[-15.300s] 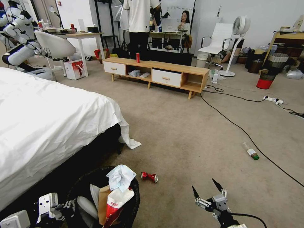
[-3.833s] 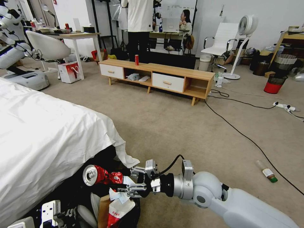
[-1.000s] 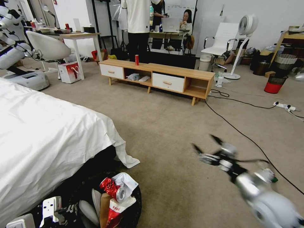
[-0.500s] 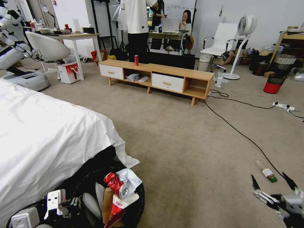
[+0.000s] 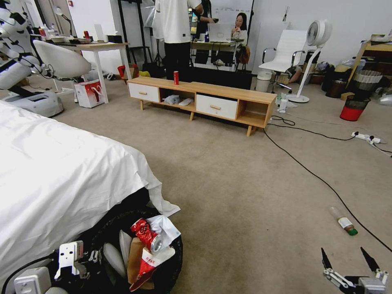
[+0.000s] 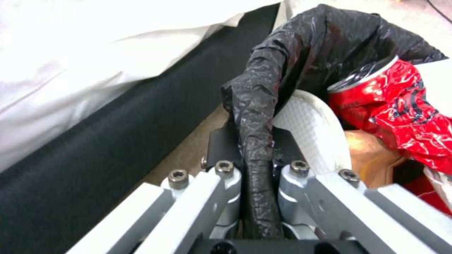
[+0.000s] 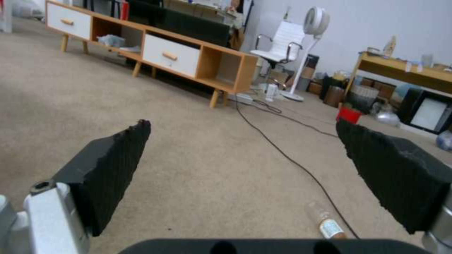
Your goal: Pick up the trash bin and place the garbage on the floor into it.
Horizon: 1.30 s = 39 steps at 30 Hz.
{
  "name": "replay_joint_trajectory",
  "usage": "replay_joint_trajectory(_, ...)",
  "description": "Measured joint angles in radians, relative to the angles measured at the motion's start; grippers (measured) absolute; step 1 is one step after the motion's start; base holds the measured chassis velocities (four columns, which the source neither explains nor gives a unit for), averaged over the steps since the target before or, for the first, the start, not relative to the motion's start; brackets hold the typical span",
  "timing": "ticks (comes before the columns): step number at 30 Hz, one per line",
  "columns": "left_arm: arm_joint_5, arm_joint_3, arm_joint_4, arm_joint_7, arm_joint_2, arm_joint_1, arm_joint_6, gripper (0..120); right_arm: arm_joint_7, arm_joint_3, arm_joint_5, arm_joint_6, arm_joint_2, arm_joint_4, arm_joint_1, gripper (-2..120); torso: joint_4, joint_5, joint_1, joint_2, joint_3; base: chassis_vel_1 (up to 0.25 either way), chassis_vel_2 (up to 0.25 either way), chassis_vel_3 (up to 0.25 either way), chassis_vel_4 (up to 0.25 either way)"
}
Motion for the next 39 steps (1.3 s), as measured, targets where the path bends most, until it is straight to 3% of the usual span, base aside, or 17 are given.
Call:
replay_joint_trajectory(10, 0.038, -0.001, 0.013, 0.025, -0.001, -0.002, -0.006, 4, -0.025, -0.003, 0.0, 0.017, 0.005, -0.015, 0.0, 100, -0.0001, 0.0001, 0.0, 0.0, 0.0, 0.0, 0.0, 0.0, 0.0)
replay_joint_trajectory(39, 0.033, 0.0, 0.024, 0.025, -0.001, -0.011, -0.011, 4, -0.039, 0.002, 0.003, 0.029, 0.003, -0.023, 0.001, 100, 0.0, 0.0001, 0.0, 0.0, 0.0, 0.0, 0.0, 0.0, 0.0)
